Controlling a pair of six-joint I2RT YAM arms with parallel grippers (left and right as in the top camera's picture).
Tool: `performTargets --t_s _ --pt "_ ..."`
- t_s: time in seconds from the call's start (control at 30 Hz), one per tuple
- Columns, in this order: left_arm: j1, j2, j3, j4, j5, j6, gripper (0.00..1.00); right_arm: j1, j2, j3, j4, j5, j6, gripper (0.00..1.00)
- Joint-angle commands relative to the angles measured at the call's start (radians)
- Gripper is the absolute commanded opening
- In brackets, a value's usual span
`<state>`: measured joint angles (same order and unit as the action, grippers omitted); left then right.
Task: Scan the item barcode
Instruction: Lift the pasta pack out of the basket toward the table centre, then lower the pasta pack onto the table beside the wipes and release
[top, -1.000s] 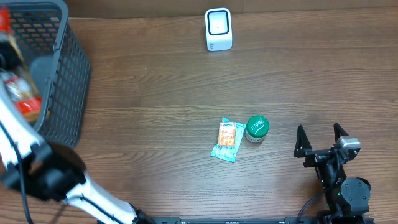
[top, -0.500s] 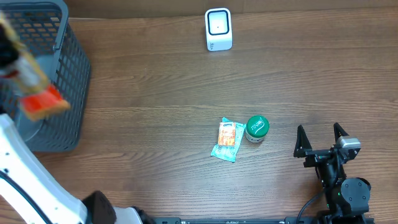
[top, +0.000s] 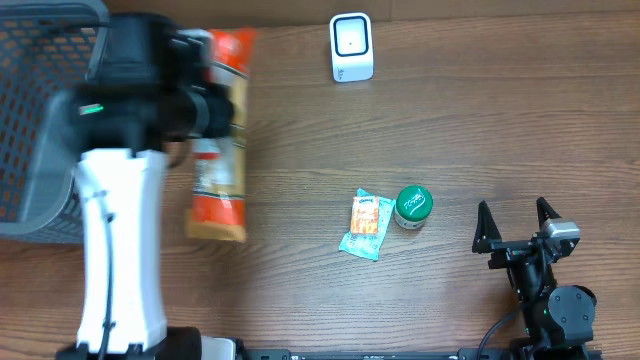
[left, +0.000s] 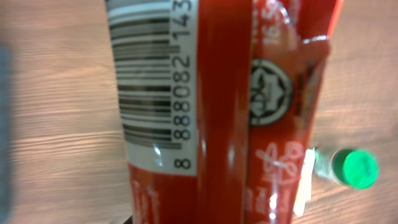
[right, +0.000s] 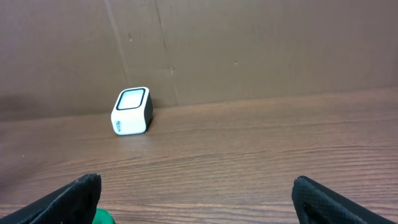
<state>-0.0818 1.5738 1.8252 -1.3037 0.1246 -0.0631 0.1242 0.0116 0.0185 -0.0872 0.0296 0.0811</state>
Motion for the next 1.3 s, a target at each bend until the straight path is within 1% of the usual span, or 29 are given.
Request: performTargets --t_s 0.0,0.13,0.23,0.33,0.43,0.47,0.53,0.67,0.73,1.0,1.03,1.07,1.1,1.13,1.17,1.2,1.27 --pt "-0.116 -0.011 -0.175 0.100 -0.033 -0.093 0.04 -0.004 -0.009 -0.011 0.006 -0.002 -0.003 1.00" --pt "-0.232 -0.011 -0.401 0.283 -0.053 -0.220 0.04 -0.004 -0.009 -0.011 0.006 -0.002 -0.003 1.00" --pt "-0.306 -0.010 -0.536 0.408 -0.082 -0.311 0.04 -0.004 -0.009 -0.011 0.006 -0.002 -0.003 1.00" --pt "-0.370 -0.010 -0.638 0.496 -0.134 -0.417 0.04 -0.004 -0.009 -0.011 0.006 -0.002 -0.003 1.00" --pt "-0.423 -0.010 -0.712 0.544 -0.230 -0.550 0.04 -0.004 -0.009 -0.011 0.006 -0.002 -0.003 1.00" --pt "-0.438 -0.010 -0.734 0.563 -0.251 -0.572 0.04 -0.004 -0.009 -0.011 0.006 -0.002 -0.003 1.00" --pt "-0.460 -0.010 -0.771 0.608 -0.259 -0.574 0.04 -0.004 -0.009 -0.011 0.006 -0.002 -0.003 1.00" --pt "-0.495 0.005 -0.820 0.686 -0.259 -0.642 0.04 -0.004 -0.009 -0.011 0.006 -0.002 -0.003 1.00" --pt "-0.509 0.021 -0.834 0.713 -0.259 -0.648 0.04 -0.004 -0.009 -0.011 0.006 -0.002 -0.003 1.00" --pt "-0.523 0.127 -0.837 0.755 -0.241 -0.648 0.04 -0.004 -0.009 -0.011 0.006 -0.002 -0.003 1.00" --pt "-0.522 0.133 -0.837 0.758 -0.233 -0.648 0.05 -0.004 -0.009 -0.011 0.006 -0.002 -0.003 1.00" --pt "-0.518 0.133 -0.837 0.759 -0.230 -0.647 0.11 -0.004 -0.009 -0.011 0.006 -0.002 -0.003 1.00" --pt "-0.515 0.133 -0.836 0.759 -0.228 -0.647 0.21 -0.004 -0.009 -0.011 0.006 -0.002 -0.003 1.00" --pt "-0.512 0.132 -0.834 0.759 -0.225 -0.647 0.36 -0.004 -0.009 -0.011 0.006 -0.002 -0.003 1.00" --pt "-0.512 0.132 -0.833 0.759 -0.224 -0.647 0.44 -0.004 -0.009 -0.011 0.006 -0.002 -0.003 1.00" --pt "-0.512 0.132 -0.833 0.759 -0.224 -0.647 0.55 -0.004 -0.009 -0.011 0.006 -0.002 -0.003 1.00" --pt "-0.512 0.132 -0.833 0.759 -0.224 -0.647 0.87 -0.004 -0.009 -0.011 0.006 -0.002 -0.003 1.00"
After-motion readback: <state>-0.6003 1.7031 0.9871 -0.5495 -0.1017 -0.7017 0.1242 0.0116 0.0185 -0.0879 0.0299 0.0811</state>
